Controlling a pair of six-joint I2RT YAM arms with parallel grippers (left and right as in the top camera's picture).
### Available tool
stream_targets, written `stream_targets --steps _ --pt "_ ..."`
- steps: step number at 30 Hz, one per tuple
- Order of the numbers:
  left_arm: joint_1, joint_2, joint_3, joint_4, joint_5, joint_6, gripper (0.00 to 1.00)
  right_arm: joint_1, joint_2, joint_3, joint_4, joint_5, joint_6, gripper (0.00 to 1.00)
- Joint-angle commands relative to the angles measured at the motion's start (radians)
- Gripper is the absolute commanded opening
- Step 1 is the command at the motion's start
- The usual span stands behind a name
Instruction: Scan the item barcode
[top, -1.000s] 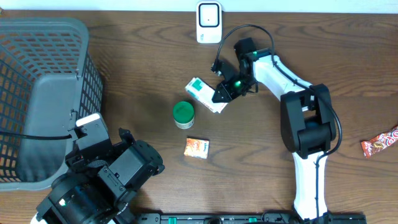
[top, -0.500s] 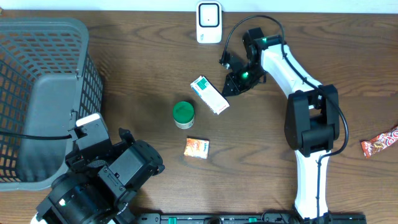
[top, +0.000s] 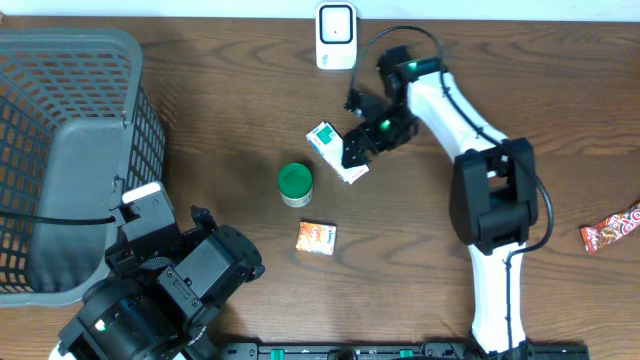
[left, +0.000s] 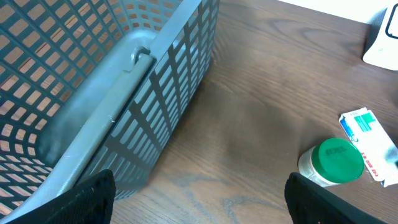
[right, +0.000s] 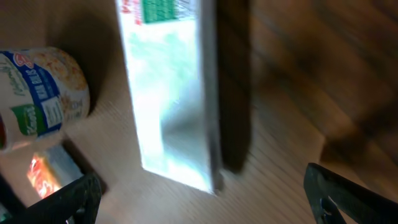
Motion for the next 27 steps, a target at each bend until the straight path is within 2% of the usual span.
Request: stream_targets --steps 1,8,14,23,27 --pt "0.0 0.0 -0.002 -0.006 -0.01 -0.012 0.85 0.064 -0.014 -0.01 0.03 0.1 0.033 0.99" --pt "0.0 0.0 -0.002 -0.006 -0.01 -0.012 0.85 0.168 -0.013 -0.031 0.112 0.377 0.161 0.99" --pt "0.0 0.0 -0.002 -0.006 -0.01 -0.012 0.85 0.204 -0.011 -0.053 0.152 0.496 0.227 0.99" --pt "0.0 0.0 -0.002 -0.006 -0.01 -0.012 0.85 0.206 -0.009 -0.058 0.159 0.499 0.27 0.62" --pt "0.0 0.0 -0.002 -0.006 -0.01 -0.012 0.85 0.206 -0.01 -0.058 0.138 0.469 0.271 0.61"
